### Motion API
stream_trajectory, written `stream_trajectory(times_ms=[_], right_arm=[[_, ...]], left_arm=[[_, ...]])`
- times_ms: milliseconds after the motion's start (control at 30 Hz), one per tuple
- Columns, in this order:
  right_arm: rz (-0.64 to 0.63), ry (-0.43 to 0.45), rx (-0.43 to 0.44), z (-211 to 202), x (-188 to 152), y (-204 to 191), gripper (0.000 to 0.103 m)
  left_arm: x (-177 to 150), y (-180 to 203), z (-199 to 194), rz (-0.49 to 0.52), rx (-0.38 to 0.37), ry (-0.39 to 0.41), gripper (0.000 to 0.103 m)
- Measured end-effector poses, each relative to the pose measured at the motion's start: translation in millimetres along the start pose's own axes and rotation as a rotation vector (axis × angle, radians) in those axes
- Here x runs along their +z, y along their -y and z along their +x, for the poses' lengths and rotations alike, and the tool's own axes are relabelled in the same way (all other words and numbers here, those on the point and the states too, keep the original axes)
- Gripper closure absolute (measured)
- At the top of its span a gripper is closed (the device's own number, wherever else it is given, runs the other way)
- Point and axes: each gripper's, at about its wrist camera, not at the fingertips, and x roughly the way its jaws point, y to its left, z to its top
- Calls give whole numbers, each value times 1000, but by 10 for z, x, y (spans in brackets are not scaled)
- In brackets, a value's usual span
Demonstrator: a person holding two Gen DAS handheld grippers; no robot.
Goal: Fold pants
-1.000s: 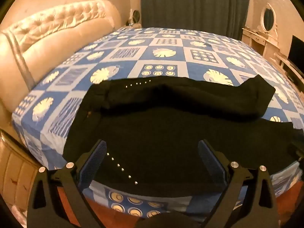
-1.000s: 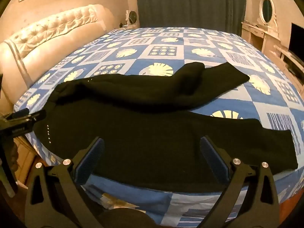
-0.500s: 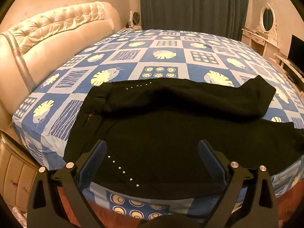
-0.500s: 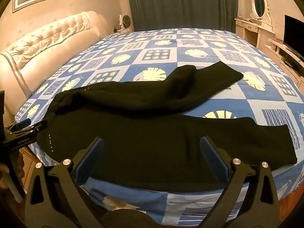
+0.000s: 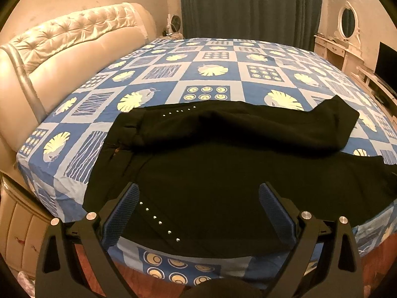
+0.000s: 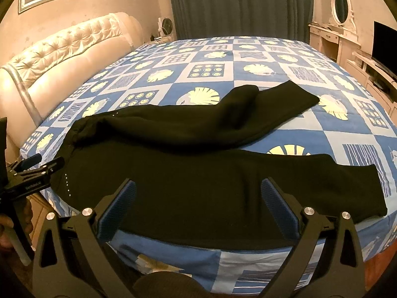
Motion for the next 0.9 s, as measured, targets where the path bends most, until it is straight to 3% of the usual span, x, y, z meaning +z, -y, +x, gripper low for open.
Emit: stream_trajectory(times_ms=[900], right_arm=[[16, -15, 7, 59, -46, 70, 2]], left_arm=[[-10, 31, -6, 2, -1, -12, 7]])
